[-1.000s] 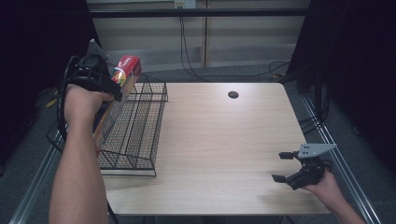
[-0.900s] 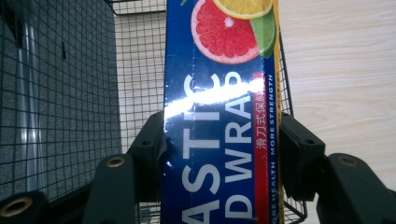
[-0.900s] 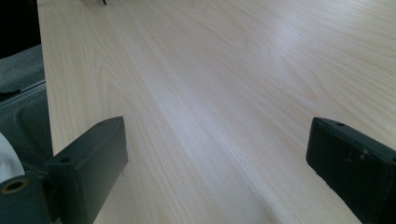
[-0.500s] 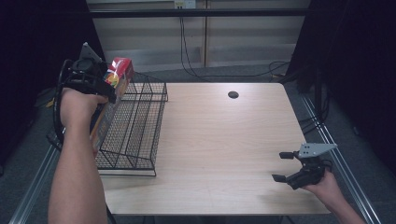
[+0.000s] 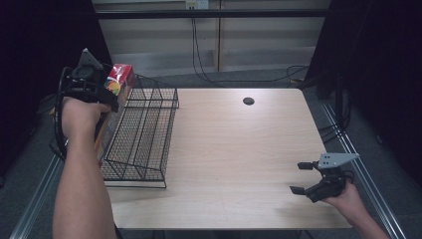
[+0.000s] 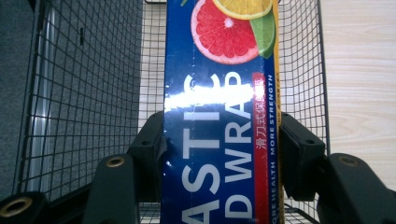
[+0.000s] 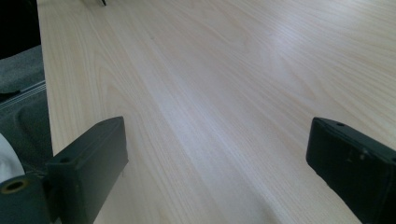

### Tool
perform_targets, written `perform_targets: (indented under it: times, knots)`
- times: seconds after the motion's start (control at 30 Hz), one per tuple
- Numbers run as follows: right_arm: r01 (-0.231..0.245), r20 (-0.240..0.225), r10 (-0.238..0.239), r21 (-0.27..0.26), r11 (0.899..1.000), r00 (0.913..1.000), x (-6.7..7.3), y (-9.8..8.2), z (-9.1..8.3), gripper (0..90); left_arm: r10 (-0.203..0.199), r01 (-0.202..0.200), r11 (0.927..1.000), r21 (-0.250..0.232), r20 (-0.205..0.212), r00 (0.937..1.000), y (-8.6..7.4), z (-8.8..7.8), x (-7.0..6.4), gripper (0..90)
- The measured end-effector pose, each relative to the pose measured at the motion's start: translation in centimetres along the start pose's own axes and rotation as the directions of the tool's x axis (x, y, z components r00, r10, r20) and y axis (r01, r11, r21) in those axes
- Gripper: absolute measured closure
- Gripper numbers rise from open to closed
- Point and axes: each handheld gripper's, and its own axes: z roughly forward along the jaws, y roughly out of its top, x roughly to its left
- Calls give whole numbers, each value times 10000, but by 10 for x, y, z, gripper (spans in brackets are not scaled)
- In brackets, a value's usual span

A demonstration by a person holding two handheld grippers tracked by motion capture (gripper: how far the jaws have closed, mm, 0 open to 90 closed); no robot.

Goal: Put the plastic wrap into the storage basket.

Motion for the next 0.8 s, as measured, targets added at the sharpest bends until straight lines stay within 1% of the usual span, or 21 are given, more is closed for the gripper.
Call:
perform_targets:
  times: [0.13, 0.2, 0.23, 0.27, 0.33, 0.37, 0.4, 0.5, 0.53, 0.57, 0.67, 0.77, 0.8]
  knots:
    - [29, 27, -29, -2, 10000, 10000, 0, 0, 1, 53, -180, 180, 9998, 29, -47, 9998, -1, 2, 4, 440]
    - [35, 34, -35, 11, 10000, 10000, 0, 0, 2, 53, -208, 208, 9998, 27, -150, 9997, -2, 3, 6, 439]
    - [27, 10, -27, 10, 10000, 10000, 0, 0, 2, 53, -323, 324, 9995, 46, -106, 9994, -3, 6, 8, 439]
    - [27, 10, -27, 10, 10000, 10000, 0, 0, 2, 53, -323, 324, 9995, 46, -106, 9994, -3, 6, 8, 439]
    - [22, 5, -22, 10, 10000, 10000, 0, 0, 2, 53, -366, 370, 9992, 141, -251, 9990, -4, 11, 9, 439]
    - [-47, -36, 48, 49, 10000, 10000, 0, -1, 2, 53, -501, 507, 9985, 206, -292, 9983, -4, 13, 10, 438]
    - [-31, -33, 31, 40, 10000, 10000, 0, -1, 2, 53, -578, 583, 9981, 197, -241, 9980, -5, 15, 11, 438]
    - [-44, -50, 44, 63, 10000, 10000, 0, -1, 2, 53, -536, 542, 9983, 202, -276, 9982, -5, 16, 13, 438]
    - [-68, -51, 68, 67, 10000, 10000, 0, -1, 2, 53, -520, 530, 9983, 246, -375, 9979, -4, 17, 15, 439]
    - [-68, -51, 68, 67, 10000, 10000, 0, -1, 2, 53, -520, 530, 9983, 246, -375, 9979, -4, 17, 15, 438]
    - [-61, -22, 61, 73, 10000, 10000, -1, -1, 3, 53, -593, 609, 9974, 374, -430, 9973, -5, 20, 17, 438]
    - [-35, -42, 35, 70, 10000, 10000, -1, -1, 4, 53, -599, 616, 9973, 407, -400, 9974, -6, 23, 18, 438]
    - [-62, -57, 62, 97, 9999, 10000, 0, -2, 4, 53, -651, 670, 9965, 500, -379, 9972, -7, 26, 16, 437]
